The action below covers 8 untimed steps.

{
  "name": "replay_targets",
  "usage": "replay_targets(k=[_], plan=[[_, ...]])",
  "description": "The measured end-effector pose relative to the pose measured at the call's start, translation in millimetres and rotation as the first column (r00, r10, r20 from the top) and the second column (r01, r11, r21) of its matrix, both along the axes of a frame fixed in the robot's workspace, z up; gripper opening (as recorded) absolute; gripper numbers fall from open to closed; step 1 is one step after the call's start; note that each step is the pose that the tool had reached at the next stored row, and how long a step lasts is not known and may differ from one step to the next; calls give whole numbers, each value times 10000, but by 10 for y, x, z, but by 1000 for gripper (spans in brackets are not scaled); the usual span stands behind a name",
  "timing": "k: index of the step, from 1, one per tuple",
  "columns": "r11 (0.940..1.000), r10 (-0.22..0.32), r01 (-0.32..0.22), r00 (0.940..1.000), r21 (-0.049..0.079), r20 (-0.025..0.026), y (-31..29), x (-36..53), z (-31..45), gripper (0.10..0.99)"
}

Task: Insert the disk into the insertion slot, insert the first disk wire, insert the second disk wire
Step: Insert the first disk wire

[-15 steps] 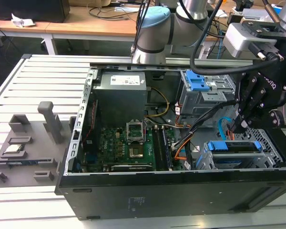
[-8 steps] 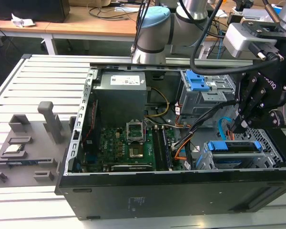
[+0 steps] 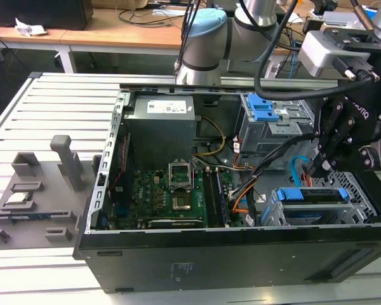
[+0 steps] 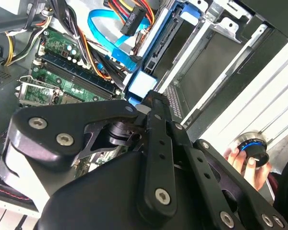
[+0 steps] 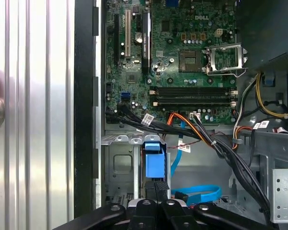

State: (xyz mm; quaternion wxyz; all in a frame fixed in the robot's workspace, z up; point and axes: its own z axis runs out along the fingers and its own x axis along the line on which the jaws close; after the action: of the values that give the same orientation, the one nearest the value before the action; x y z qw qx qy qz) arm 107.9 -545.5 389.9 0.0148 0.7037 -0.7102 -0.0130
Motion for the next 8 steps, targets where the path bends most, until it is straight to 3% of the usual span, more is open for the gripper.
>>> replay_targets(k=[1,3,6,7,8], plan=[[10000,0,0,10000,0,0,0,14,0,106],[10000,1,-1,10000,0,-4,7,135,0,106],[10000,0,0,10000,0,-5,20,197,-1,106],[10000,-1,1,10000,1,-6,39,227,-2,106],[10000,-9,9,10000,0,-6,96,260,-7,106]])
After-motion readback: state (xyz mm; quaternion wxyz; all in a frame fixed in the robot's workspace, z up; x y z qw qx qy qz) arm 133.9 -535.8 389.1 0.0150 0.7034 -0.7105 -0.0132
